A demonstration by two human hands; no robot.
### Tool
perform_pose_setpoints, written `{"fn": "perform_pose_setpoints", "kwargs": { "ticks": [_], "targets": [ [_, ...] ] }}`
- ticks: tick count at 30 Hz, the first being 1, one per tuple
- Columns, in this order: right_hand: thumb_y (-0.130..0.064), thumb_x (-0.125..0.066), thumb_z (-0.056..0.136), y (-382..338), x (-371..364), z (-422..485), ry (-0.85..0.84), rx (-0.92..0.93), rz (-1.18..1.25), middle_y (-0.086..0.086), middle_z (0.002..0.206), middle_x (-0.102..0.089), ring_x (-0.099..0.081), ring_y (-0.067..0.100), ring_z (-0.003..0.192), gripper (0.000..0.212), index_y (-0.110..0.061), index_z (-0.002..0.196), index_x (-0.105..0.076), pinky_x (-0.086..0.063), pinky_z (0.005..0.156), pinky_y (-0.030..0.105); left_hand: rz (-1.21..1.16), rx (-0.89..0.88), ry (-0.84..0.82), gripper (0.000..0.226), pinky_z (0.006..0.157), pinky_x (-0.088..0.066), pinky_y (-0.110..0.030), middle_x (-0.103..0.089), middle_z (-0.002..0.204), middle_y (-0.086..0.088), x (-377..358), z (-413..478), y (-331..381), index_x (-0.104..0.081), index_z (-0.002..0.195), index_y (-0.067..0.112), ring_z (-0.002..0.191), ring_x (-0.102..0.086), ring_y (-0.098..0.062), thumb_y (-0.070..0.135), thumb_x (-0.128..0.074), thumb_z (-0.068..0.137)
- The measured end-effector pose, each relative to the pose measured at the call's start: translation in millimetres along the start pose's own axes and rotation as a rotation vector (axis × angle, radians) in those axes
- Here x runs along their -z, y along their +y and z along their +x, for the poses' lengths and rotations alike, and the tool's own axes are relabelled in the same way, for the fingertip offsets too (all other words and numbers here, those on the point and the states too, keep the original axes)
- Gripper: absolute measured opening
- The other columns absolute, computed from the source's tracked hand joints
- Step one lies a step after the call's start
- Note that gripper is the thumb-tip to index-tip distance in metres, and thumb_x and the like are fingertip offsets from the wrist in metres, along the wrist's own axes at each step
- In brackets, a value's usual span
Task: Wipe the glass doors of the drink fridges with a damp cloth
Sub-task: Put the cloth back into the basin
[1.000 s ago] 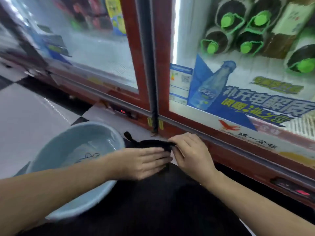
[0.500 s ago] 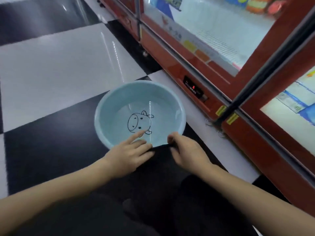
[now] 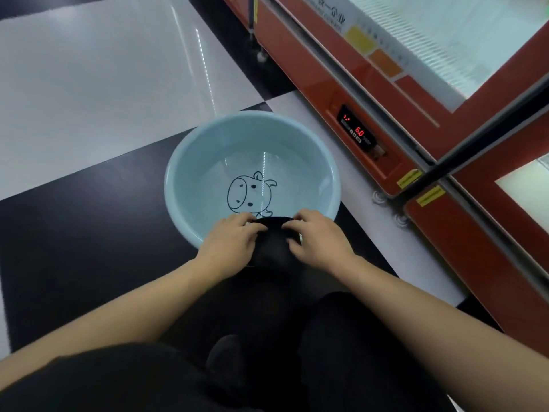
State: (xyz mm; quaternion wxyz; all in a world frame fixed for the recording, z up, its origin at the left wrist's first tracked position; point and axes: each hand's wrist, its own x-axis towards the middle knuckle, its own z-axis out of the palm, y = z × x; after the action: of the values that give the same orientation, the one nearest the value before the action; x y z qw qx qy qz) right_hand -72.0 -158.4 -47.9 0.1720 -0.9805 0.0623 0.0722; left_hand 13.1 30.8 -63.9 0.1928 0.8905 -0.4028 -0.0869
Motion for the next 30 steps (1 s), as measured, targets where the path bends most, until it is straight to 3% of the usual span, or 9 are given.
{"fn": "perform_pose_setpoints", "kwargs": {
  "ticks": [3,7,10,14,19,22,25,27,30],
  "targets": [
    [-0.038,-0.062,0.091,4,0,3,-0.104,-0.019,-0.018,-0.004,0.127,-0.052,-0.048,0.018,0.122,0.043,-0.028,0.133,-0.06,-0.042,0.096,0.032,-0.051,0.147,-0.152,0.032,0.106,-0.038,-0.035,-0.051,0.14,0.003,-5,1,0,-0.064,0.129,0.028,0.124,-0.052,-0.022,0.032,-0.054,0.099],
    [-0.019,-0.065,0.091,5,-6,-5,0.036,-0.045,0.258,-0.008,0.106,-0.057,-0.059,0.013,0.093,0.024,-0.026,0.112,-0.073,-0.048,0.084,0.026,-0.396,0.319,-0.051,0.02,0.098,-0.044,-0.026,-0.058,0.112,0.008,-8,-3,-2,-0.07,0.107,0.031,0.106,-0.059,-0.01,0.018,-0.063,0.094],
    [-0.01,-0.064,0.092,4,-7,-15,0.1,0.022,0.287,-0.008,0.101,-0.059,-0.06,0.013,0.083,0.022,-0.025,0.103,-0.076,-0.045,0.076,0.022,-0.451,0.279,0.008,0.022,0.09,-0.041,-0.018,-0.055,0.101,0.01,-2,-6,2,-0.072,0.092,0.027,0.097,-0.056,-0.004,0.008,-0.061,0.093],
    [-0.008,-0.061,0.092,7,-4,-21,0.029,0.042,0.251,-0.007,0.105,-0.058,-0.062,0.016,0.087,0.026,-0.023,0.108,-0.075,-0.049,0.078,0.027,-0.449,0.148,-0.026,0.031,0.076,-0.037,-0.009,-0.048,0.098,0.013,2,-17,12,-0.07,0.087,0.026,0.084,-0.051,-0.002,-0.001,-0.055,0.095],
    [-0.001,-0.058,0.087,9,7,-25,-0.072,0.049,0.377,-0.018,0.093,-0.05,-0.053,-0.003,0.075,0.031,-0.026,0.093,-0.075,-0.038,0.073,0.013,-0.612,0.244,-0.058,0.03,0.074,-0.041,-0.009,-0.053,0.101,0.008,15,-26,27,-0.068,0.084,0.029,0.076,-0.055,-0.003,0.003,-0.058,0.095],
    [-0.004,-0.058,0.089,6,1,-29,-0.07,0.059,0.342,-0.018,0.098,-0.05,-0.055,0.001,0.08,0.03,-0.026,0.101,-0.075,-0.045,0.078,0.02,-0.493,0.275,-0.062,0.025,0.071,-0.039,-0.01,-0.053,0.102,0.009,14,-28,24,-0.069,0.087,0.028,0.075,-0.055,-0.002,0.007,-0.057,0.095],
    [-0.009,-0.056,0.094,6,-8,-24,-0.032,0.036,0.219,-0.007,0.115,-0.055,-0.062,0.02,0.096,0.031,-0.024,0.116,-0.072,-0.052,0.083,0.037,-0.3,0.303,-0.012,0.02,0.08,-0.041,-0.02,-0.054,0.111,0.006,3,-26,21,-0.07,0.1,0.02,0.088,-0.054,-0.009,0.007,-0.056,0.095],
    [-0.012,-0.056,0.093,6,-10,-18,-0.01,0.032,0.147,-0.002,0.123,-0.054,-0.059,0.022,0.105,0.031,-0.021,0.119,-0.07,-0.053,0.08,0.04,-0.063,0.166,0.03,0.019,0.087,-0.046,-0.035,-0.059,0.12,-0.004,-6,-24,19,-0.072,0.104,0.014,0.101,-0.058,-0.024,0.006,-0.061,0.09],
    [-0.023,-0.062,0.085,9,-12,-16,0.019,0.099,-0.025,0.007,0.137,-0.052,-0.052,0.027,0.121,0.029,-0.012,0.11,-0.073,-0.052,0.086,0.042,0.203,-0.01,0.002,0.033,0.1,-0.037,-0.042,-0.065,0.123,-0.006,-8,-23,19,-0.074,0.103,0.013,0.114,-0.059,-0.031,0.034,-0.054,0.087]
  ]
}}
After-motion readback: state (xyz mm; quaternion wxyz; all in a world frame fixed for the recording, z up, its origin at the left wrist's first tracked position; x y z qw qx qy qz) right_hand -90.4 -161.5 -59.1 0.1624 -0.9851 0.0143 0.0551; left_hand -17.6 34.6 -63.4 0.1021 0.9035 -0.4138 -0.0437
